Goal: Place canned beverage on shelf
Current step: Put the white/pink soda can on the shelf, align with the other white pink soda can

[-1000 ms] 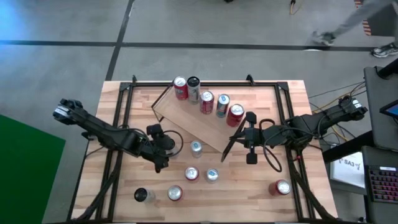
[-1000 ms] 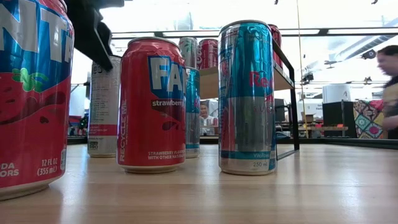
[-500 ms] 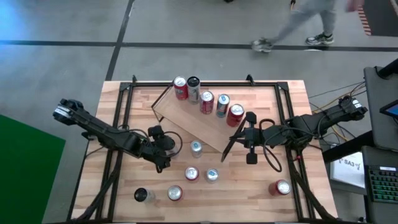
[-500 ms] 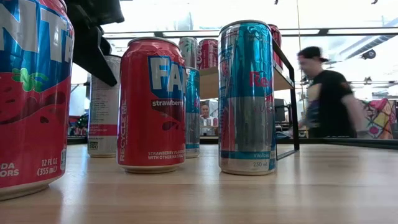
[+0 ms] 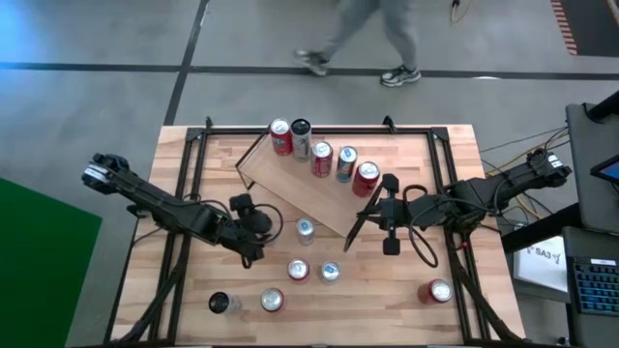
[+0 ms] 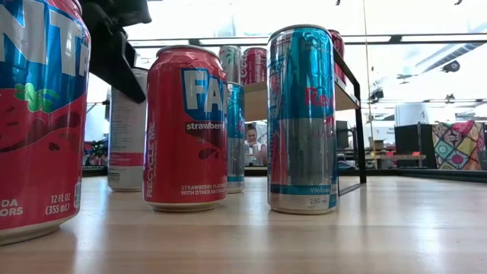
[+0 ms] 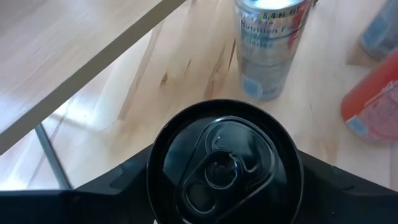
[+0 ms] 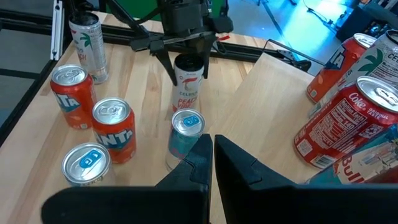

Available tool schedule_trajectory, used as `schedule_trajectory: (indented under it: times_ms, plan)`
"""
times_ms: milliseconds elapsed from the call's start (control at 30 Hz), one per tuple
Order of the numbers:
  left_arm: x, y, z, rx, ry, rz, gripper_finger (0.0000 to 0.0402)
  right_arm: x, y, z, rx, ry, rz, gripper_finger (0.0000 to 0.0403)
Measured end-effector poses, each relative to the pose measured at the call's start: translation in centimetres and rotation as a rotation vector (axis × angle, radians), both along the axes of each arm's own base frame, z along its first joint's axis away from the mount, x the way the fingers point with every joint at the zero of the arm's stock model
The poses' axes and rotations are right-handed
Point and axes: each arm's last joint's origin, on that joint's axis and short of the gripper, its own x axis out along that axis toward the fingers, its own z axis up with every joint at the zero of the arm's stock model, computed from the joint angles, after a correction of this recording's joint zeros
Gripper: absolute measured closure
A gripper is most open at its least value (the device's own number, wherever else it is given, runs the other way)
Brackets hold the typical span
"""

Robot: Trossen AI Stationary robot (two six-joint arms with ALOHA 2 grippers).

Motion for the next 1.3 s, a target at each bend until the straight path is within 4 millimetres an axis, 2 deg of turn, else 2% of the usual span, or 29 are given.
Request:
schedule_trajectory:
  times_ms: [133, 333, 500, 733, 933, 1067, 1167, 1300]
  plan:
    - [-0.6, 0.0, 1.0, 0.013, 0.03, -0.022, 0.015, 0.0, 0.0, 0.0, 0.001, -0.001, -0.001, 0.0394]
    - [-1.4, 0.1, 4.5, 0.033, -0.007, -0.082, 0.0151, 0.0, 0.0, 0.0, 0.003, -0.004, -0.001, 0.0394]
    - [-2.5, 0.2, 7.6, 0.044, -0.124, -0.165, 0.0153, 0.1, 0.0, 0.0, 0.004, -0.013, -0.001, 0.0394]
    - [-3.7, 0.1, 10.6, 0.079, -0.329, -0.304, 0.0153, 0.7, 0.3, -1.0, -0.022, -0.103, 0.026, 0.0394]
    - [-3.0, -0.5, 11.5, 0.117, -0.428, -0.444, 0.0153, 1.0, 0.4, -0.9, -0.011, -0.177, 0.03, 0.0394]
    - [-2.3, -0.9, 10.7, 0.148, -0.444, -0.494, 0.0153, 1.0, 0.4, -0.9, 0.011, -0.184, 0.036, 0.0394]
    - [-1.9, -1.3, 10.0, 0.145, -0.486, -0.543, 0.0153, 1.1, 0.6, -0.8, 0.046, -0.188, 0.105, 0.0394]
    - [-1.4, -1.6, 9.6, 0.151, -0.518, -0.567, 0.0153, 1.8, 1.1, -0.9, 0.058, -0.218, 0.155, 0.0394]
